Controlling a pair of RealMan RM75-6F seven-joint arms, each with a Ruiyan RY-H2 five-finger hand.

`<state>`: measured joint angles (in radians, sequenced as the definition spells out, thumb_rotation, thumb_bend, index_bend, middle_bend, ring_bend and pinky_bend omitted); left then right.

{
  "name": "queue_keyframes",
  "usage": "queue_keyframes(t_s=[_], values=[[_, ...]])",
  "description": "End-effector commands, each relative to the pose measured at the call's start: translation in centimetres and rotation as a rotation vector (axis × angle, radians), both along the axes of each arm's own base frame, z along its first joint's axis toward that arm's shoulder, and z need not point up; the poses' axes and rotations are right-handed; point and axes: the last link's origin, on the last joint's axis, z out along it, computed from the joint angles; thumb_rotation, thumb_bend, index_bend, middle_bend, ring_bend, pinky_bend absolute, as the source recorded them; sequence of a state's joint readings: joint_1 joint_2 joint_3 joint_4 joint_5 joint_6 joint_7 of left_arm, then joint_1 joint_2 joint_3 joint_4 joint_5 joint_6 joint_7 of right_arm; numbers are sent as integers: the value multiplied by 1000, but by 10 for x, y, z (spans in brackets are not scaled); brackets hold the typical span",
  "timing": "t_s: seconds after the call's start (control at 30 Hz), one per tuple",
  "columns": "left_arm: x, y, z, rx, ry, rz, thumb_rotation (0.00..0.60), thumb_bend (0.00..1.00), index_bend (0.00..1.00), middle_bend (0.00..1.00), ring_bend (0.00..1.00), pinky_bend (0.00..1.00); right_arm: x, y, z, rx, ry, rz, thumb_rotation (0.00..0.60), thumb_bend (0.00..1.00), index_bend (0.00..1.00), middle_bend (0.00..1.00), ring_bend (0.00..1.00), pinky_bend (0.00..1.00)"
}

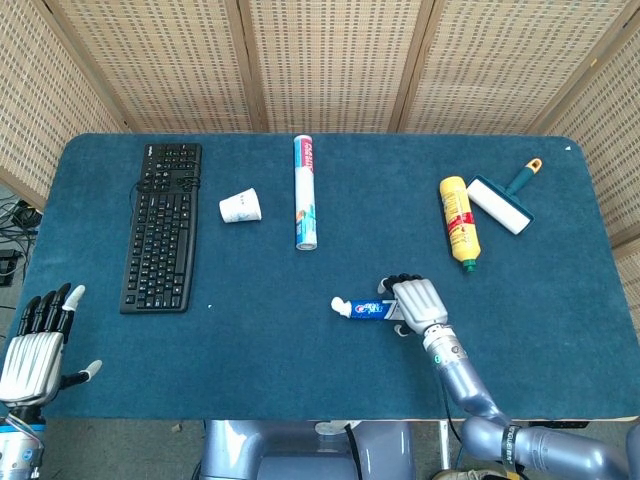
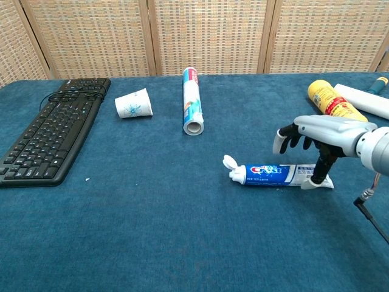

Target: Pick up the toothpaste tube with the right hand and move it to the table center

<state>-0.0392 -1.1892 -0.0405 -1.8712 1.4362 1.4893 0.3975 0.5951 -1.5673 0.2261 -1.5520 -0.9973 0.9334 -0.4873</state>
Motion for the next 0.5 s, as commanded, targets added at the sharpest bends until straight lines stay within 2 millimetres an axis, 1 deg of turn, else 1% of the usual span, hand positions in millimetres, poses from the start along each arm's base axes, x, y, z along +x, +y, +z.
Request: queue_keyframes(t_s=[0.03,0.23,0.5], values=[[0,0,0,0,-1,0,600,0,0,0,0,0,-1,0,-4,0,5,-6,600,274,375,400,293,334],[-1,0,0,-2,-2,3,600,0,0,0,0,0,-6,-1,-11,-14,29,-1,600,289,405,427,320,347],[-1,1,-1,-5,-3,5,600,0,0,0,0,0,-13,-4,-14,-34,44,-2,600,312,407,428,322,347]])
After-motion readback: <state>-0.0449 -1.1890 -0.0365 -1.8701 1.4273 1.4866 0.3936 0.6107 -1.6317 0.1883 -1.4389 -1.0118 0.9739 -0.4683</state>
